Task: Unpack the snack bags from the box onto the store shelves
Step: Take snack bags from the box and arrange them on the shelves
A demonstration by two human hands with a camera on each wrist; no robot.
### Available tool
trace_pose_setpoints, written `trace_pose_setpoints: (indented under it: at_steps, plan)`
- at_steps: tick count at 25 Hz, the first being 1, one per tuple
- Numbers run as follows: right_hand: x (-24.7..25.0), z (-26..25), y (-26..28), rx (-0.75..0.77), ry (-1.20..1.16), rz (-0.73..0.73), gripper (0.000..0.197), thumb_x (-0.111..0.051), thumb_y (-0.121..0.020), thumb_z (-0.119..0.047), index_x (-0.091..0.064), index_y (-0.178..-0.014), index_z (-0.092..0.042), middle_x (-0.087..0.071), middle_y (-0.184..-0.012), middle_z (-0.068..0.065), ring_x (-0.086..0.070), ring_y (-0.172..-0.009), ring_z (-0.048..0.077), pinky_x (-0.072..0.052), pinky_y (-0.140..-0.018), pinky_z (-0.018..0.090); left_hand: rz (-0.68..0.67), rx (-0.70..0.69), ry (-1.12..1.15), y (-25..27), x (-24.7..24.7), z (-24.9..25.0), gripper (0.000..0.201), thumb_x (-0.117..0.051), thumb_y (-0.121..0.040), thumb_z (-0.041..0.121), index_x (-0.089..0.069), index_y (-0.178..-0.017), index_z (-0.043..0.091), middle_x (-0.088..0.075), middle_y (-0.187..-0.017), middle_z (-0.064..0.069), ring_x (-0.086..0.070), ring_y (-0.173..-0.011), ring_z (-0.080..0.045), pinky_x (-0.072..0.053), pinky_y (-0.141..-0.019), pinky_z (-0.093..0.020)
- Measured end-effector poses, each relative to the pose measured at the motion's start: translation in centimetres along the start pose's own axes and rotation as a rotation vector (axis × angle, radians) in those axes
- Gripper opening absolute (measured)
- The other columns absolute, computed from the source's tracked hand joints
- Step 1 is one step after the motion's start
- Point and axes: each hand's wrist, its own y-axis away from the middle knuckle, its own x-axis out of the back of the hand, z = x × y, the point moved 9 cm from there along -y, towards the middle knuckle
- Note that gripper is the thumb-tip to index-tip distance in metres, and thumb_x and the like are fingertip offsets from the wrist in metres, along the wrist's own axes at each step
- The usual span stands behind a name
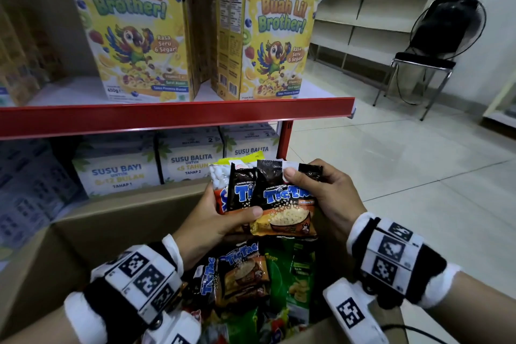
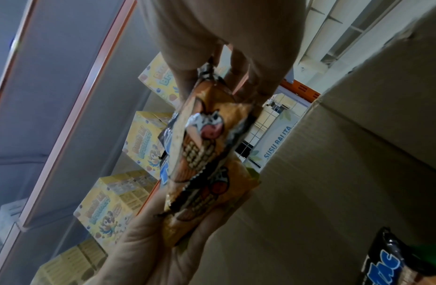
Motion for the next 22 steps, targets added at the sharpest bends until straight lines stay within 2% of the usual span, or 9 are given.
trace_pose_setpoints:
  at_steps: [2,4,7,8,10,13,15,17,22]
  plan:
    - [0.1,-0.9,-0.3,0.038,0.096,-0.008,0.02,-0.083,-0.062,-0.014,-0.064,-0.066,-0.019,-0.067,-0.075,0.009,-0.063,-0.073,0.029,-0.054,-0.067,0.04,0.029,0.003,-0.035,0.0,0.4,0.0,0.119,-0.095,-0.03,0.045,-0.039,-0.133,0.024,-0.069,-0.117,-0.002,-0.066,-0.108,-0.026,-0.052,-0.093,-0.047]
    - [-0.3,-3.3,-0.4,0.188,0.374,-0.025,0.019,-0.079,-0.073,-0.014,-0.068,-0.084,-0.025,-0.069,-0.09,-0.001,-0.064,-0.082,0.02,-0.052,-0.07,0.031,0.061,0.004,-0.102,0.2,0.8,0.1,0.125,-0.094,-0.031,0.047,-0.035,-0.138,0.023,-0.062,-0.127,-0.004,-0.06,-0.116,-0.027,-0.047,-0.099,-0.049]
    - [-3.5,-5.8,-0.1,0.363,0.755,-0.2,0.023,-0.074,-0.077,-0.035,-0.072,-0.1,-0.03,-0.072,-0.095,-0.014,-0.064,-0.09,0.001,-0.044,-0.072,0.006,0.012,-0.061,-0.147,0.4,-0.2,0.7,0.097,-0.09,-0.045,0.03,-0.04,-0.128,0.026,-0.072,-0.105,0.012,-0.068,-0.097,-0.006,-0.056,-0.077,-0.021]
    - [-4.5,-5.3,-0.1,0.319,0.812,-0.281,0.03,-0.075,-0.073,-0.042,-0.072,-0.1,-0.031,-0.072,-0.093,-0.013,-0.065,-0.088,0.0,-0.045,-0.068,0.006,-0.017,-0.087,-0.156,0.6,-0.8,0.9,0.088,-0.088,-0.05,0.022,-0.04,-0.124,0.031,-0.071,-0.103,0.016,-0.068,-0.095,-0.001,-0.054,-0.072,-0.014]
    - [-5.9,-3.9,-0.1,0.228,0.883,-0.38,0.035,-0.079,-0.065,-0.045,-0.073,-0.097,-0.031,-0.072,-0.087,-0.01,-0.066,-0.081,0.006,-0.05,-0.066,0.015,-0.07,-0.121,-0.167,0.7,-1.9,1.1,0.082,-0.085,-0.061,0.006,-0.04,-0.122,0.036,-0.069,-0.109,0.014,-0.067,-0.1,-0.002,-0.053,-0.073,-0.014]
    - [-6.9,-3.6,-0.1,0.287,0.851,-0.377,0.01,-0.08,-0.072,-0.028,-0.072,-0.079,-0.025,-0.068,-0.071,-0.01,-0.061,-0.067,0.006,-0.05,-0.068,0.022,-0.103,-0.124,-0.149,0.9,-2.3,1.3,0.08,-0.08,-0.067,-0.003,-0.039,-0.126,0.033,-0.071,-0.108,0.008,-0.069,-0.097,-0.008,-0.054,-0.071,-0.018]
    - [-7.1,-3.9,-0.2,0.314,0.823,-0.358,0.004,-0.075,-0.078,-0.028,-0.072,-0.076,-0.026,-0.067,-0.069,-0.012,-0.058,-0.063,0.002,-0.048,-0.066,0.02,-0.099,-0.106,-0.125,0.8,-2.0,1.4,0.08,-0.079,-0.068,-0.004,-0.037,-0.128,0.031,-0.072,-0.098,0.003,-0.072,-0.079,-0.009,-0.054,-0.059,-0.017]
    - [-7.3,-4.1,-0.5,0.311,0.818,-0.355,0.006,-0.067,-0.085,-0.03,-0.072,-0.085,-0.027,-0.071,-0.079,-0.009,-0.062,-0.07,0.002,-0.051,-0.07,0.022,-0.108,-0.083,-0.104,0.7,-1.7,1.4,0.081,-0.079,-0.068,-0.001,-0.036,-0.129,0.031,-0.071,-0.098,-0.001,-0.071,-0.069,-0.009,-0.052,-0.053,-0.018]
    - [-7.1,-4.9,-0.7,0.369,0.905,-0.331,0.016,-0.06,-0.09,-0.031,-0.07,-0.094,-0.019,-0.071,-0.089,-0.002,-0.066,-0.083,0.013,-0.054,-0.08,0.033,-0.074,-0.065,-0.118,1.2,-1.0,1.0,0.088,-0.085,-0.055,0.016,-0.038,-0.127,0.033,-0.073,-0.103,0.005,-0.072,-0.089,-0.011,-0.056,-0.063,-0.022]
